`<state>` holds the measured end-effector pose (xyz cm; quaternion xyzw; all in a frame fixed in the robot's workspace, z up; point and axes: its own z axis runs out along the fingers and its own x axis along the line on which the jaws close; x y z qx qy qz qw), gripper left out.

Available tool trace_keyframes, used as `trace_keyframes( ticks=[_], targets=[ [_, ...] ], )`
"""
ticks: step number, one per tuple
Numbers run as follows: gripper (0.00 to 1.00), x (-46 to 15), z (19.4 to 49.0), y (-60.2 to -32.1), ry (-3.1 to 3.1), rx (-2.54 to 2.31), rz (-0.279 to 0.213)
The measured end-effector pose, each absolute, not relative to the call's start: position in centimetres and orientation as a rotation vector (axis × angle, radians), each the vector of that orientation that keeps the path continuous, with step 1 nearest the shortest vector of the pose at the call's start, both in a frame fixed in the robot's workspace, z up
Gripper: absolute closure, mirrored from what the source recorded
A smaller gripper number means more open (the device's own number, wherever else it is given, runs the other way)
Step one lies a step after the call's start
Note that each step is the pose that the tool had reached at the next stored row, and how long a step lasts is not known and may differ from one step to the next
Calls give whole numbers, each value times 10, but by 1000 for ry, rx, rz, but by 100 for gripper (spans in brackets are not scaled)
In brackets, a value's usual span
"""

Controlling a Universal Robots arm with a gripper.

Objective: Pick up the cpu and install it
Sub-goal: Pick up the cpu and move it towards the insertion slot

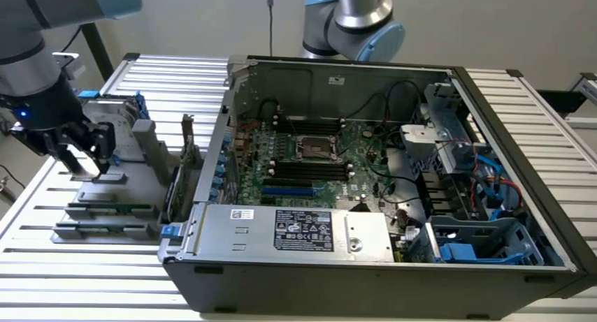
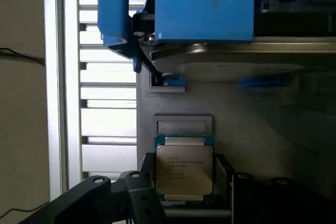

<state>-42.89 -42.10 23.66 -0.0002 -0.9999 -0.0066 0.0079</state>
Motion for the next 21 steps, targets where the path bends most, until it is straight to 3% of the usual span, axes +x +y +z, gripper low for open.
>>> trace_keyframes(
  ticks=[21],
  targets=[
    [45, -391, 332, -420, -3120, -1, -21]
  ],
)
